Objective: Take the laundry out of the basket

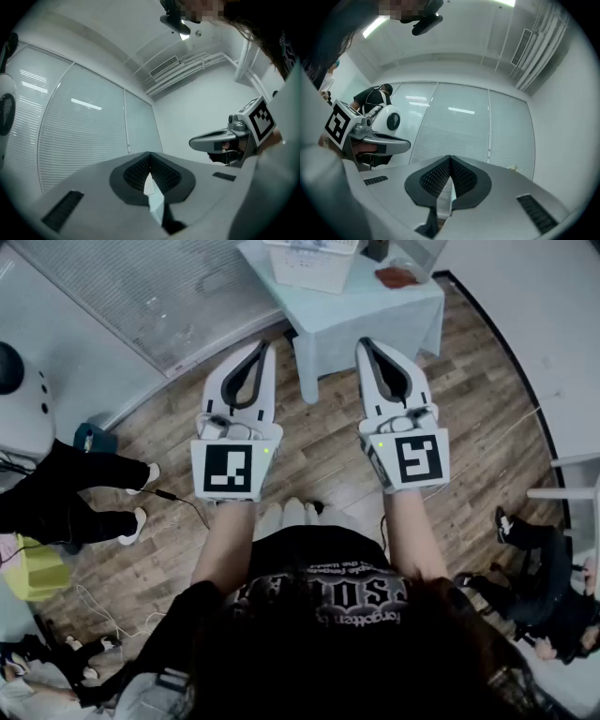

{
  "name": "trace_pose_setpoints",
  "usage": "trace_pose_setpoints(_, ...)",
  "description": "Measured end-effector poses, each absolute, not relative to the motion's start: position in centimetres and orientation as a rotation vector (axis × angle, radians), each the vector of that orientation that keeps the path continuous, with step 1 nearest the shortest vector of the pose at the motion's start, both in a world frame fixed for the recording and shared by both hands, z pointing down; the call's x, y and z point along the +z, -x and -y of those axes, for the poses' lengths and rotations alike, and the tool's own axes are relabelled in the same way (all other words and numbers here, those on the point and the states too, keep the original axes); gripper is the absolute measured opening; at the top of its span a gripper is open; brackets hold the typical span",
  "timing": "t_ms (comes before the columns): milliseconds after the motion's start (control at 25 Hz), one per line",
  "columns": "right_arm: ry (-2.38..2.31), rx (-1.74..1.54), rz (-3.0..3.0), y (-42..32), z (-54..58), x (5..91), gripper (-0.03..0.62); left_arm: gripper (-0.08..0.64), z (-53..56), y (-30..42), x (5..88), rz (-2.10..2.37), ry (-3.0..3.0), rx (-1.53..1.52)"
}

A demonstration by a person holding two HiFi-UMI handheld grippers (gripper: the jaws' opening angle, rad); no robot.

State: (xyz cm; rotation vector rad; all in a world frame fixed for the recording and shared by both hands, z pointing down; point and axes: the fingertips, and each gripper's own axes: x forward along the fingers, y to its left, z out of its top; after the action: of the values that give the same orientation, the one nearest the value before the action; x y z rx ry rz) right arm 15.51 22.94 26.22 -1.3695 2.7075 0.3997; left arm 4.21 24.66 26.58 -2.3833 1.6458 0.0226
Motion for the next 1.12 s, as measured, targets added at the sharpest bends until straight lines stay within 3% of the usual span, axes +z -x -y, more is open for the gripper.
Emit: trace_pose_setpoints(1120, 1.285, 0.305, -2.735, -16.5, -17.7, 27.7, 0.029, -0.003, -20.1, -4.4, 28.0, -1.688, 2.405, 0.023)
